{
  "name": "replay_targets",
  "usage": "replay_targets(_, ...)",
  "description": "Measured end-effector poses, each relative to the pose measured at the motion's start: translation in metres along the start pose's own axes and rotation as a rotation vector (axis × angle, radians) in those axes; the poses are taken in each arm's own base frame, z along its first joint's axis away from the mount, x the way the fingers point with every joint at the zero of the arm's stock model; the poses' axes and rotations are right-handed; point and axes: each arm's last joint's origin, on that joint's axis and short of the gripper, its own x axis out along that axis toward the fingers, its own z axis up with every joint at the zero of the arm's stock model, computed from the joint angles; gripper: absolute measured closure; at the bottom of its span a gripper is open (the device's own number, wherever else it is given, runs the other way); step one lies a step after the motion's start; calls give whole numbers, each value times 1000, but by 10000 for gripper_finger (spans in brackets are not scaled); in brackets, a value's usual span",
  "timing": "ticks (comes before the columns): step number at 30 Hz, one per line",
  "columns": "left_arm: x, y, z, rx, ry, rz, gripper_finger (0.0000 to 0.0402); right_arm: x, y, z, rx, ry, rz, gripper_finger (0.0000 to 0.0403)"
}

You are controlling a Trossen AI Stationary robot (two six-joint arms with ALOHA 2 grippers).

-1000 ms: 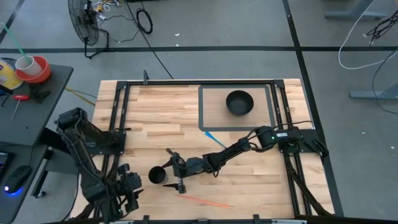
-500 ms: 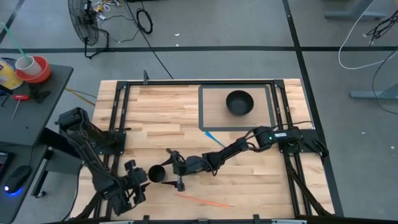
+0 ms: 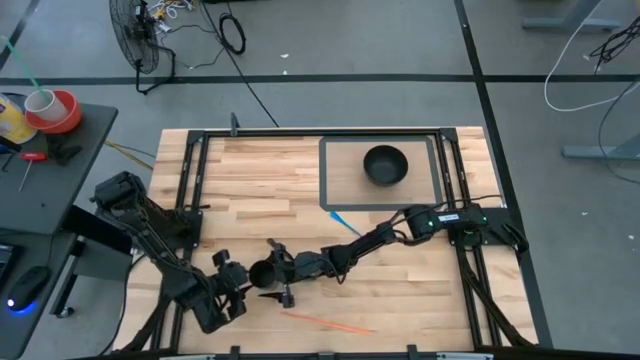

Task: Pick & Place Utensil
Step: Put the black cup on the transparent mat to the top right of the black bowl

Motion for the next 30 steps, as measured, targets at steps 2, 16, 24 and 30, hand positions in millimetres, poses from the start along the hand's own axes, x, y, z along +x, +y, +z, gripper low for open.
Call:
replay_targets(2, 1, 0, 0, 6, 37, -9, 204, 0, 0, -1, -1, 5, 0, 11)
replay_targets(16, -39, -1, -23, -67, -1, -123, 204, -9, 2, 27, -24, 101, 33, 115)
replay_targets(24, -44, -1, -26, -70, -55, -133, 204, -40, 9, 98, -85, 132, 37, 115)
replay_targets(30, -44, -2, -27, -87, -32, -143, 204, -83, 10, 136, -115, 141, 31, 115)
